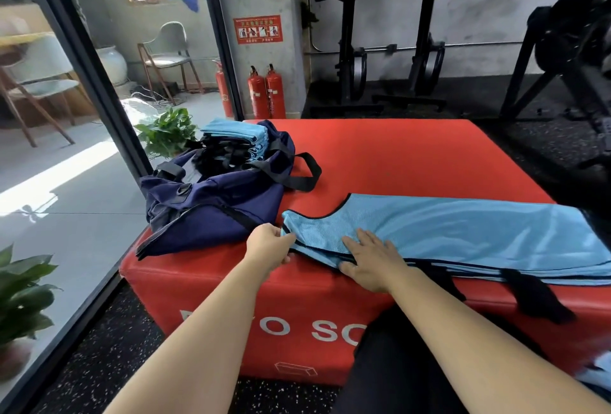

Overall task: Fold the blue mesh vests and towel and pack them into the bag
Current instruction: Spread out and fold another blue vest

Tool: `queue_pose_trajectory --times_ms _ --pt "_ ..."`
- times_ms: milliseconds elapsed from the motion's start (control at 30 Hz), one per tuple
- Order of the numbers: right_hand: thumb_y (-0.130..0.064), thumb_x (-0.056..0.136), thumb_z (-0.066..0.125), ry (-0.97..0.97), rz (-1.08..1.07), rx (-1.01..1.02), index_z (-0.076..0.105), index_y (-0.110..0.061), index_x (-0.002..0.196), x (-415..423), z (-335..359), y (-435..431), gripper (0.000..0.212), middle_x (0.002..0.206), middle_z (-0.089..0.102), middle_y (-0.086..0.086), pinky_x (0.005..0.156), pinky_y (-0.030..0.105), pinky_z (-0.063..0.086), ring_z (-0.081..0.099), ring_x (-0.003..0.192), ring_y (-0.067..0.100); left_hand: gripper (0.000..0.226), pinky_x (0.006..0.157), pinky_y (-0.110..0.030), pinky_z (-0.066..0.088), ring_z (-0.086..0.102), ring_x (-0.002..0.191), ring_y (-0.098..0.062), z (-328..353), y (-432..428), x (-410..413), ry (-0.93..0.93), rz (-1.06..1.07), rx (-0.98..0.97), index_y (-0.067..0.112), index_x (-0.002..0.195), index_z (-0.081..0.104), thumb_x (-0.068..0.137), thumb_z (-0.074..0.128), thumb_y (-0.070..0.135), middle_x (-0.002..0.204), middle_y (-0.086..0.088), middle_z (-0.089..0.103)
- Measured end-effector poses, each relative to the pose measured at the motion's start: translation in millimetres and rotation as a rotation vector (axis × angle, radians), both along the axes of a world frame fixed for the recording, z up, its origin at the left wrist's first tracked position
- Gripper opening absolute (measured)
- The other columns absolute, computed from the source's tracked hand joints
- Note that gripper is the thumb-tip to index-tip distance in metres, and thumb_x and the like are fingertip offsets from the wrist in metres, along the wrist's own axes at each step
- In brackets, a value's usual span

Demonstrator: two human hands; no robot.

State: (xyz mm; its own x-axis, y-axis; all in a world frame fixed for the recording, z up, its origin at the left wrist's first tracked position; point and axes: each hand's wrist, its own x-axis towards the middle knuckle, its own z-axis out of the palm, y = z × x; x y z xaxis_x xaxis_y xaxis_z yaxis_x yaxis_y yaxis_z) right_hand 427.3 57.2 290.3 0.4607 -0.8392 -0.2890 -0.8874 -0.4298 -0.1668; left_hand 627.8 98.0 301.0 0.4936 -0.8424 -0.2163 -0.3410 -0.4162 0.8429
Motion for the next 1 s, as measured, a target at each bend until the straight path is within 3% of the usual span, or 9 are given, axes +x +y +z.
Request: queue_pose_trajectory --times_ms 67,133,300,467,667,767,833,933,1000 --pt "-0.053 0.101 0.031 0.004 -0.003 -0.001 0.006 -0.027 0.157 1 0 0 0.067 0.164 -0.008 0.007 0.120 0.049 0.002 -0.008 0.151 0.021 0.026 0.045 -0.020 0.045 0.048 0.033 -0.008 -5 6 10 -0.177 -0.014 0.065 0.008 0.060 0.058 0.085 0.057 0.015 0.048 -0.002 0.061" --pt "-0.053 0.100 0.033 0.012 0.000 -0.011 0.006 -0.028 0.157 1 -1 1 0.067 0.164 -0.008 0.007 0.120 0.049 0.002 -0.008 0.151 0.022 0.033 0.064 -0.030 0.056 0.053 0.042 -0.013 -11 14 18 -0.262 0.006 0.152 0.007 0.057 0.062 0.086 0.054 0.020 0.047 -0.001 0.063" --pt "-0.051 0.100 0.036 0.017 -0.003 -0.009 0.006 -0.028 0.156 4 -3 0 0.068 0.164 -0.008 0.008 0.120 0.052 0.003 -0.007 0.151 0.023 0.019 0.071 -0.032 0.039 0.052 0.084 -0.027 -6 18 18 -0.459 0.035 0.137 0.008 0.086 0.059 0.094 0.044 0.017 0.097 -0.012 0.064" --pt "-0.049 0.100 0.038 -0.020 0.000 -0.019 0.011 -0.025 0.156 3 -2 2 0.067 0.164 -0.003 0.009 0.120 0.051 0.004 -0.005 0.151 0.024 0.032 0.053 -0.028 0.032 0.047 0.062 -0.018 -5 5 4 -0.511 -0.007 0.102 0.015 0.068 0.047 0.092 0.049 0.037 0.067 0.001 0.053" --pt "-0.044 0.098 0.043 -0.047 0.008 -0.044 0.020 -0.022 0.154 0 0 1 0.064 0.162 0.012 0.010 0.120 0.049 0.012 0.008 0.150 0.024 0.031 0.052 -0.028 0.034 0.049 0.066 -0.018 -5 -2 -4 -0.535 0.031 -0.019 0.009 0.076 0.056 0.091 0.055 0.037 0.077 -0.003 0.057" --pt "-0.039 0.092 0.045 -0.114 0.034 -0.168 0.038 -0.021 0.145 0 4 1 0.057 0.146 0.042 0.004 0.115 0.044 0.021 0.032 0.139 0.023 0.031 0.054 -0.028 0.037 0.053 0.069 -0.020 -3 -2 -2 -0.492 0.059 -0.036 0.008 0.072 0.055 0.089 0.056 0.035 0.068 0.001 0.057" --pt "-0.042 0.086 0.037 -0.174 0.041 -0.208 0.049 -0.021 0.137 2 8 3 0.057 0.133 0.054 -0.001 0.111 0.040 0.026 0.043 0.131 0.021 0.034 0.051 -0.027 0.034 0.052 0.066 -0.022 -5 1 4 -0.523 0.037 0.090 0.010 0.066 0.050 0.088 0.056 0.036 0.065 0.000 0.053" --pt "-0.043 0.082 0.028 -0.148 0.048 -0.152 0.058 -0.019 0.099 3 8 6 0.042 0.102 0.055 -0.004 0.088 0.035 0.035 0.051 0.116 0.023 0.042 0.056 -0.028 0.036 0.053 0.067 -0.021 -13 9 13 -0.591 -0.018 0.293 0.013 0.066 0.050 0.089 0.054 0.049 0.072 -0.001 0.057" --pt "-0.041 0.089 0.038 -0.134 0.052 -0.136 0.056 -0.019 0.094 0 6 7 0.028 0.099 0.051 -0.005 0.081 0.035 0.035 0.049 0.115 0.022 0.045 0.062 -0.029 0.038 0.056 0.073 -0.022 -12 10 13 -0.653 -0.034 0.324 0.016 0.067 0.049 0.091 0.052 0.053 0.079 -0.001 0.061"
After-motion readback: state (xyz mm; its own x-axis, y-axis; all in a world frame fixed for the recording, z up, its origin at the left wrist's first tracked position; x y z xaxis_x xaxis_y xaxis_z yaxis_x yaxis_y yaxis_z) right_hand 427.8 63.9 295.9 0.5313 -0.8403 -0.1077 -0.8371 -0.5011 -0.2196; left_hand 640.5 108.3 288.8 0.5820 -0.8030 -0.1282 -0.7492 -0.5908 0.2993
